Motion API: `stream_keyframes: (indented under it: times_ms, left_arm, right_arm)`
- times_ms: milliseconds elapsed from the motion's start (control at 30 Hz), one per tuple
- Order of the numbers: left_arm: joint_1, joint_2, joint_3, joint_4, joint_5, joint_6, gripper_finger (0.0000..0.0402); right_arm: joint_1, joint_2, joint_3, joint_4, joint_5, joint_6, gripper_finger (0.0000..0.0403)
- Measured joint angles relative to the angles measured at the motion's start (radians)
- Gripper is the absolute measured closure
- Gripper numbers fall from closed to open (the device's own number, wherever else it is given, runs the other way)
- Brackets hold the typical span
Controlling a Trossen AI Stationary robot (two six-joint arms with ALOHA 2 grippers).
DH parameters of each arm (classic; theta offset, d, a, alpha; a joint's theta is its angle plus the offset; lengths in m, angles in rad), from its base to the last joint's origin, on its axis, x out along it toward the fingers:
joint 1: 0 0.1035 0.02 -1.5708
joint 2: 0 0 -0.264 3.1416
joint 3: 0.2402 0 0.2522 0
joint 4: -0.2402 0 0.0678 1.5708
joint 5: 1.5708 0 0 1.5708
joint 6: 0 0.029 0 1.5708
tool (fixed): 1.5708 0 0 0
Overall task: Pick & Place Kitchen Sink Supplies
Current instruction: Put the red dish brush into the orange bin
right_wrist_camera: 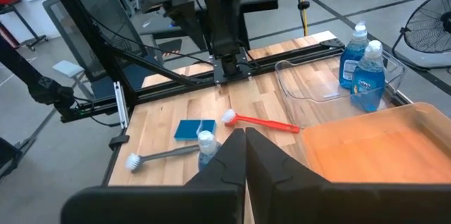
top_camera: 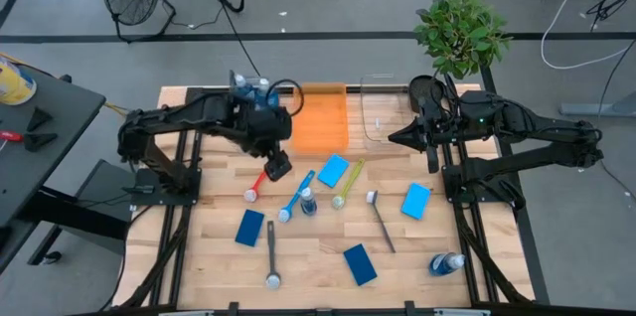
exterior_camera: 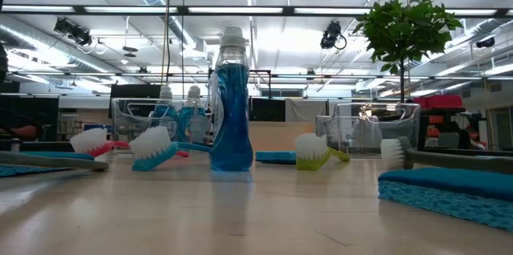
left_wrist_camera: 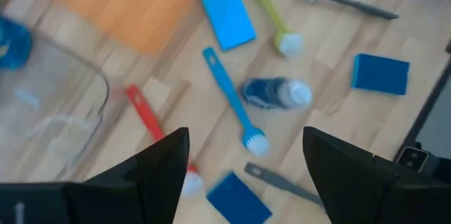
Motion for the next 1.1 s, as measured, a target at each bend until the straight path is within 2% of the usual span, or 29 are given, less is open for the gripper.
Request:
stream_keyframes:
  times_ms: [200, 400, 567, 767, 1100]
  left_arm:
    - [-0.054, 0.001, -0.002, -0.095, -0.054, -0.212, 0.0120]
    - [-0.090, 0.002, -0.003, -0.099, -0.121, -0.421, 0.0120]
    - [-0.095, 0.002, -0.003, -0.099, -0.131, -0.426, 0.0120]
    - [-0.095, 0.002, -0.003, -0.099, -0.174, -0.274, 0.0120]
    - [-0.091, 0.013, -0.028, -0.099, -0.155, -0.341, 0.0121]
  right_arm:
    - [0.000, 0.000, 0.000, 0.000, 0.000, 0.000, 0.0396]
    - [0.000, 0.000, 0.000, 0.000, 0.000, 0.000, 0.0396]
    - [0.000, 0.000, 0.000, 0.000, 0.000, 0.000, 0.0396]
    - [0.000, 0.000, 0.000, 0.000, 0.000, 0.000, 0.0396]
    - [0.000, 0.000, 0.000, 0.000, -0.026, 0.001, 0.0396]
